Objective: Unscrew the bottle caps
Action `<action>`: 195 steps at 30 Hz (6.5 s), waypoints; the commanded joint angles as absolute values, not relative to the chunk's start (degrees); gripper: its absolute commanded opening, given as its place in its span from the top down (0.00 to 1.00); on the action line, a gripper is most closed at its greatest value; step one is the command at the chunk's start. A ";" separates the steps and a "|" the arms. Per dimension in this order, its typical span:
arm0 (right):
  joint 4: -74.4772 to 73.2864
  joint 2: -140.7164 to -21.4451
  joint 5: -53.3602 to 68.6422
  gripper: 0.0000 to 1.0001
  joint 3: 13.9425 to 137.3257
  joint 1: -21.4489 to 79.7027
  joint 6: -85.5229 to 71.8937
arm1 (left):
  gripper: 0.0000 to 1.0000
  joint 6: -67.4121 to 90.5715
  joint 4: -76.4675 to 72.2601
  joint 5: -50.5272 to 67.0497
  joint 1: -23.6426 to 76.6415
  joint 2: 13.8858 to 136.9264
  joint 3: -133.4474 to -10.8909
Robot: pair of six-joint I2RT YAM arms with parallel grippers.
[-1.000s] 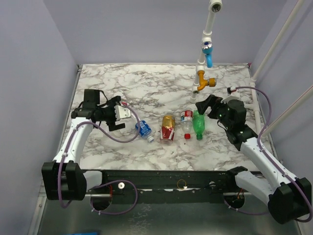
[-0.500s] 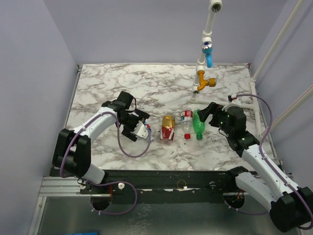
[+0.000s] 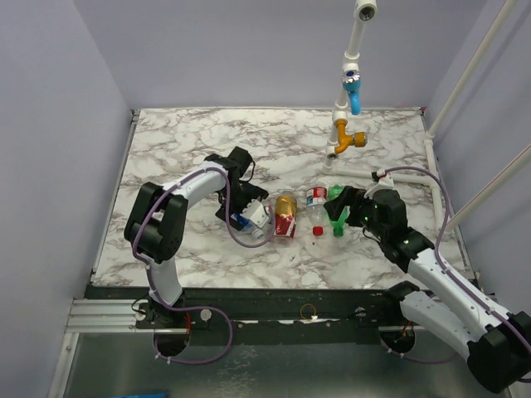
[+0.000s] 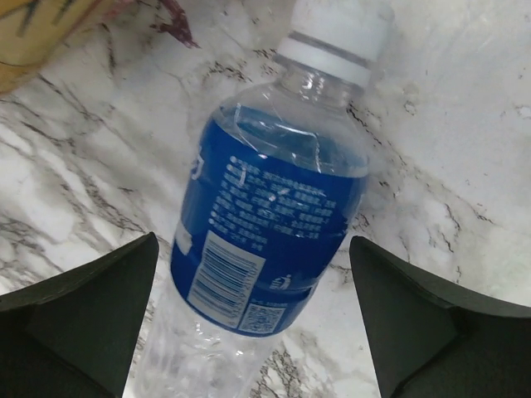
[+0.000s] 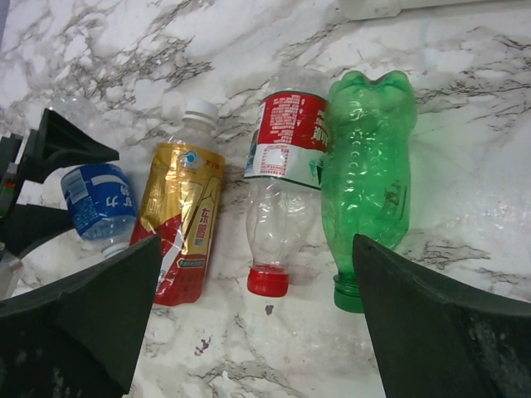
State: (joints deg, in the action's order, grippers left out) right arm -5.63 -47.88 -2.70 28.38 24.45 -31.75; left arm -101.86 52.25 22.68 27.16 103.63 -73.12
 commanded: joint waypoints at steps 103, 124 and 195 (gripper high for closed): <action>4.65 -76.22 2.61 0.53 73.17 50.71 -26.61 | 0.65 -14.07 34.51 45.06 29.27 64.33 -71.36; 22.74 -68.67 1.68 0.81 63.92 50.93 -31.49 | 0.10 3.24 23.64 48.88 29.27 61.00 -66.51; 14.34 -63.44 13.46 0.17 72.44 50.89 -20.08 | 0.70 9.73 19.69 65.01 29.27 61.72 -72.21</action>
State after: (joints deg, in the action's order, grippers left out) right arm 20.27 -65.58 27.53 72.64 50.02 -22.87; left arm 9.21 20.58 72.01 29.71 61.71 -72.31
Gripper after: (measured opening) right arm 0.637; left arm 0.482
